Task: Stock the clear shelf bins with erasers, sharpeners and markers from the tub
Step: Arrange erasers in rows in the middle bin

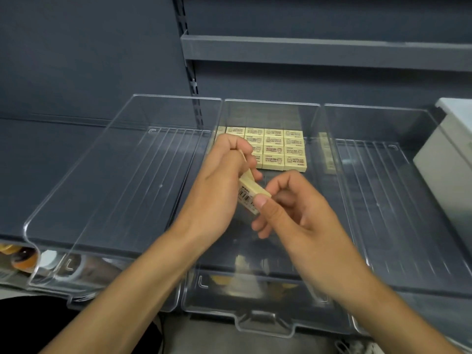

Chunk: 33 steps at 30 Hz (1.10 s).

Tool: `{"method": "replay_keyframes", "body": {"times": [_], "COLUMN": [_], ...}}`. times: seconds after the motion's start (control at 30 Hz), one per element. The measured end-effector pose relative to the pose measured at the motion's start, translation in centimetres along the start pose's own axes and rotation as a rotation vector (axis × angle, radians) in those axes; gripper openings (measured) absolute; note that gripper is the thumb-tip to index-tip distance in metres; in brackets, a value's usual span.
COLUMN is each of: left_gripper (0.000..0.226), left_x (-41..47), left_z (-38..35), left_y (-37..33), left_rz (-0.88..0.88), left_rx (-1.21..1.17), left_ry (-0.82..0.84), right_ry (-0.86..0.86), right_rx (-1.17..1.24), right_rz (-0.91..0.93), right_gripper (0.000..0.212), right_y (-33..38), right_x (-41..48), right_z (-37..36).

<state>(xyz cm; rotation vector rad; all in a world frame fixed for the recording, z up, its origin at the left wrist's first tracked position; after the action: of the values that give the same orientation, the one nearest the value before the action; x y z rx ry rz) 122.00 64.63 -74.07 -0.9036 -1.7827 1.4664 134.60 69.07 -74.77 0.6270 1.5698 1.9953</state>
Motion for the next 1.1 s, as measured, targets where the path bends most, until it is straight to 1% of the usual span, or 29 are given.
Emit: {"method": "replay_keyframes", "body": {"times": [0.07,0.13,0.23,0.33,0.37,0.53,0.67,0.73,0.8,0.87,0.93,0.97,1.03,1.1], "left_gripper": [0.026,0.033,0.025,0.023,0.023,0.011,0.014,0.020,0.026,0.031,0.031,0.028,0.024,0.026], "left_x": [0.0,0.0,-0.3,-1.0,-1.1,-1.3,-1.5,-1.5,-1.5,-1.4,-1.2,-1.1,-1.1,-1.1], "left_z": [0.3,0.5,1.0,1.5,1.7,2.4,2.3,2.3,2.3,2.3,2.4,2.5,2.5,2.3], "left_y": [-0.2,-0.6,-1.1,-1.9,-2.1,-1.8,-1.8,-1.9,-2.0,-2.0,-1.9,-1.8,-1.7,-1.9], "left_rz": [-0.014,-0.027,-0.110,-0.228,-0.250,-0.287,-0.311,-0.332,-0.349,-0.356,-0.347,-0.338,-0.317,-0.302], "left_rx": [0.084,0.136,0.179,0.362,0.419,0.627,0.696,0.717,0.730,0.763,0.800,0.809,0.814,0.820], "left_ry": [0.034,0.085,0.095,0.075,0.069,0.101,0.115,0.109,0.101,0.091,0.074,0.063,0.051,0.062], "right_ry": [0.016,0.008,-0.063,-0.089,-0.103,-0.147,-0.155,-0.190,-0.249,-0.308,-0.310,-0.280,-0.174,-0.043], "right_rx": [-0.032,-0.063,-0.095,-0.140,-0.183,-0.277,-0.300,-0.394,-0.560,-0.850,-1.120,-1.179,-1.209,-1.248], "right_rz": [-0.006,-0.006,0.009,-0.001,0.000,0.034,0.045,0.075,0.119,0.183,0.226,0.197,0.054,-0.082], "right_gripper": [0.010,0.016,0.021,0.044,0.047,0.032,0.025,0.025,0.028,0.029,0.031,0.033,0.035,0.033], "right_y": [0.1,0.2,0.2,-0.3,-0.4,-0.3,-0.4,-0.4,-0.1,0.7,1.3,1.3,0.9,0.2], "right_x": [-0.1,-0.1,0.4,0.9,1.1,1.8,2.1,2.4,2.4,2.5,3.3,4.0,5.3,6.0], "right_z": [0.4,0.8,1.6,1.6,1.5,1.1,0.8,1.0,1.2,1.2,1.1,1.1,0.9,0.2]}}
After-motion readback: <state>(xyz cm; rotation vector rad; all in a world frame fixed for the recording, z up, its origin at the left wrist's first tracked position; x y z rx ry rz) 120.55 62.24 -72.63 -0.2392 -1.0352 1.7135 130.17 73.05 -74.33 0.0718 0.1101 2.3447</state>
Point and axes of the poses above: each hand's wrist, its own x-axis towards the middle knuckle, its own z-axis out of the back of the hand, y = z × x, the point moved 4 cm from there along x, towards the middle knuckle, and after that the axes turned 8 degrees about -x, right-handed, at the moved point
